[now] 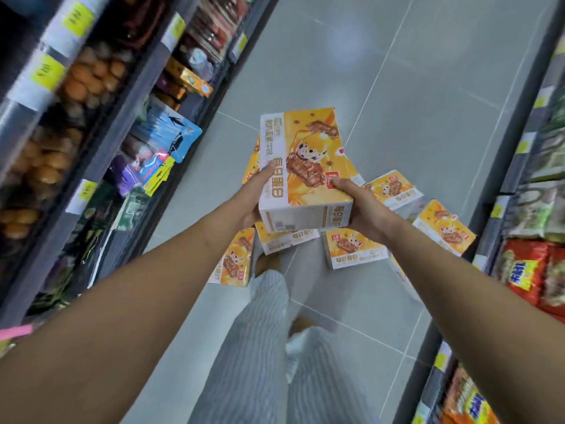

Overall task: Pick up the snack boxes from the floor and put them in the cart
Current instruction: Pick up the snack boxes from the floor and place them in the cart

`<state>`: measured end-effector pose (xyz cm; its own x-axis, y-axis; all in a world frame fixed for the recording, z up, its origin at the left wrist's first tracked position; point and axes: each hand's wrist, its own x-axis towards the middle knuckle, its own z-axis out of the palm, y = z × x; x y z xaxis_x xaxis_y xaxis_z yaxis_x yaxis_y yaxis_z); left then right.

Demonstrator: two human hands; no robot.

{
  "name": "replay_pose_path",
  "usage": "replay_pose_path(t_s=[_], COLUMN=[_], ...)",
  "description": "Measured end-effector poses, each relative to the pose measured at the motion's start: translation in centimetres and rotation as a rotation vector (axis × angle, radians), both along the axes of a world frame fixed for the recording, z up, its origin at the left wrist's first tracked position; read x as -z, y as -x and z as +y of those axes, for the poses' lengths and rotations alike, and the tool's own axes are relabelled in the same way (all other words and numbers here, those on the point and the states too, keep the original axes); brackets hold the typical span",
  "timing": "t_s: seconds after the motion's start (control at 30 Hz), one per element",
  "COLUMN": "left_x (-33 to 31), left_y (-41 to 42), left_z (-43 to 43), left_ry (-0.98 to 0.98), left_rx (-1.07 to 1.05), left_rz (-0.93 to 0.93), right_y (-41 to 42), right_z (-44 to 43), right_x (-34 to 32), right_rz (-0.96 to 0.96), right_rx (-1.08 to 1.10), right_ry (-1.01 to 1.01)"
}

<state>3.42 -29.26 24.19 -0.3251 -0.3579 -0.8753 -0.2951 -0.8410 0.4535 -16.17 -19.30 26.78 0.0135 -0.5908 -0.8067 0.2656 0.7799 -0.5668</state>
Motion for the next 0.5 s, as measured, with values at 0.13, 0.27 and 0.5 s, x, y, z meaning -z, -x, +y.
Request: replay_pose_path(t_s=[0.13,0.27,0.5], left_x=[-2.0,-4.8,-11.0], left_y=[-2.6,-6.1,-13.8], left_z=[4.2,11.1,22.8], left_ry=[0.053,0.054,0.059], left_rx=[-0.054,-0.139,-0.185], left_rz=[0.058,0.112,0.065], right_y=[-0.9,-3.2,-10.3], right_z=[3.2,7.5,14.5], right_x=[-2.2,-4.9,-8.3], right_rz=[-0.015,-0.011,0.033], right_rx=[-0.041,-0.078,-0.167], right_ry=[-0.011,0.036,0.009])
